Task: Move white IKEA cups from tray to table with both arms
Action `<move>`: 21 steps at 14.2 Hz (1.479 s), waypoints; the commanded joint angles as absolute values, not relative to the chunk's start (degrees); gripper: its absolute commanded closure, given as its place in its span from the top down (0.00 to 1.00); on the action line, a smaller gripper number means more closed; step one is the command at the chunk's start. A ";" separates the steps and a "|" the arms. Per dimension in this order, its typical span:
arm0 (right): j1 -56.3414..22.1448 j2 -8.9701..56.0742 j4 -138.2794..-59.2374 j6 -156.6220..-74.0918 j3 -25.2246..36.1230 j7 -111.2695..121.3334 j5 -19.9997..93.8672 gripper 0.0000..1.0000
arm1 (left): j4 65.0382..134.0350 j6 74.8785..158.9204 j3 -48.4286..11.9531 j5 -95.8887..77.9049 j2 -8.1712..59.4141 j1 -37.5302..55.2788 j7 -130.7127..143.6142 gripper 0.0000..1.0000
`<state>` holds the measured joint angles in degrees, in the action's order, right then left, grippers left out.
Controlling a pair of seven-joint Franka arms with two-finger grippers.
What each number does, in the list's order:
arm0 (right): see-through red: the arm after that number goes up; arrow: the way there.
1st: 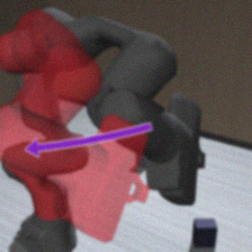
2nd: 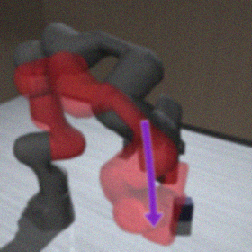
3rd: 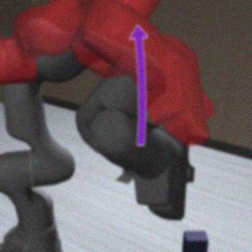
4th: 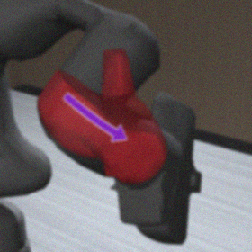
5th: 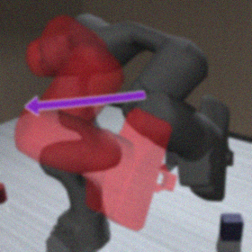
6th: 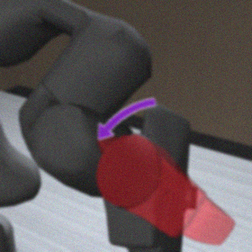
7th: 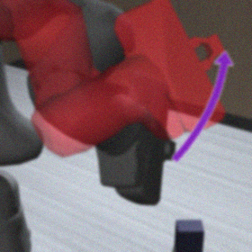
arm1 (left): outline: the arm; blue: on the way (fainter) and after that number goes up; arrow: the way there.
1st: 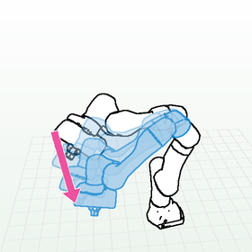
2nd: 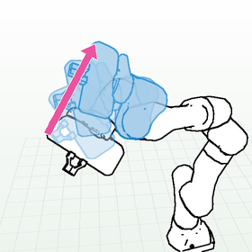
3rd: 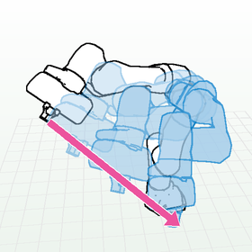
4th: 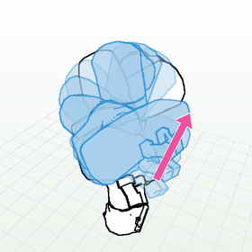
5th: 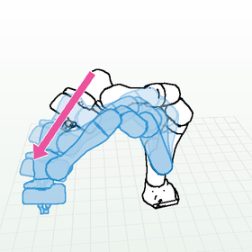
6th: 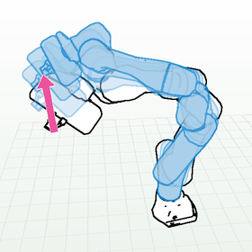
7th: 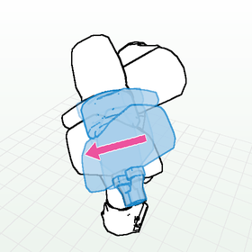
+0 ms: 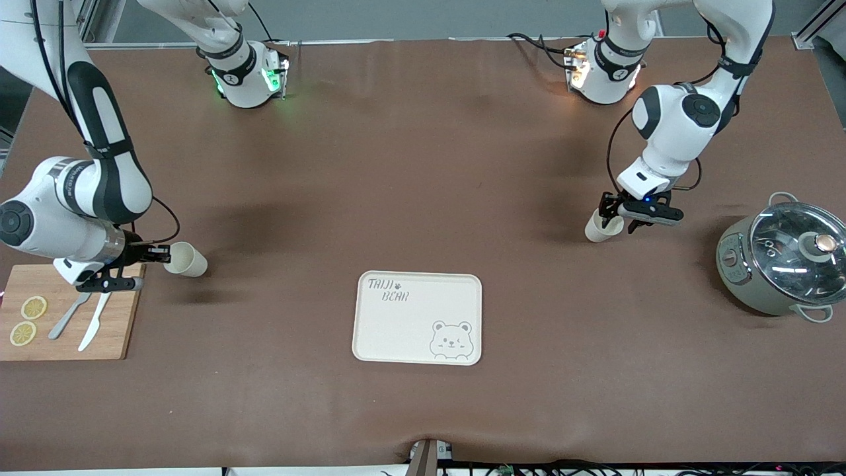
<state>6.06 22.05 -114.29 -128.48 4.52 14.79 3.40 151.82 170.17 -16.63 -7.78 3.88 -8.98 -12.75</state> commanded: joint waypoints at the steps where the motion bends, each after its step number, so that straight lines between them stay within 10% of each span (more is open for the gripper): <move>1: 7.73 20.39 -116.63 -129.81 3.43 15.56 2.46 0.00 | 149.34 159.74 -17.40 -10.02 -2.53 -9.49 -14.68 0.76; 5: 8.17 20.83 -116.63 -129.64 3.43 15.29 2.46 0.00 | 143.27 146.80 -17.23 -12.56 -6.41 -9.40 -14.15 0.89; 6: 8.17 21.00 -116.54 -129.64 3.43 15.29 2.46 0.14 | 141.96 145.47 -17.31 -12.57 -6.50 -9.32 -13.11 0.92; 7: 8.26 21.53 -116.46 -129.55 3.43 14.77 2.55 0.65 | 140.64 144.33 -17.31 -12.57 -6.50 -9.32 -12.14 1.00; 9: 8.70 21.71 -116.28 -129.38 3.43 14.68 2.55 1.00 | 138.70 143.53 -17.31 -12.57 -6.42 -9.23 -10.38 1.00; 21: 6.68 21.80 -92.68 -111.76 2.90 15.56 3.34 1.00 | 114.20 121.49 -21.44 -5.46 -0.98 -8.53 7.20 1.00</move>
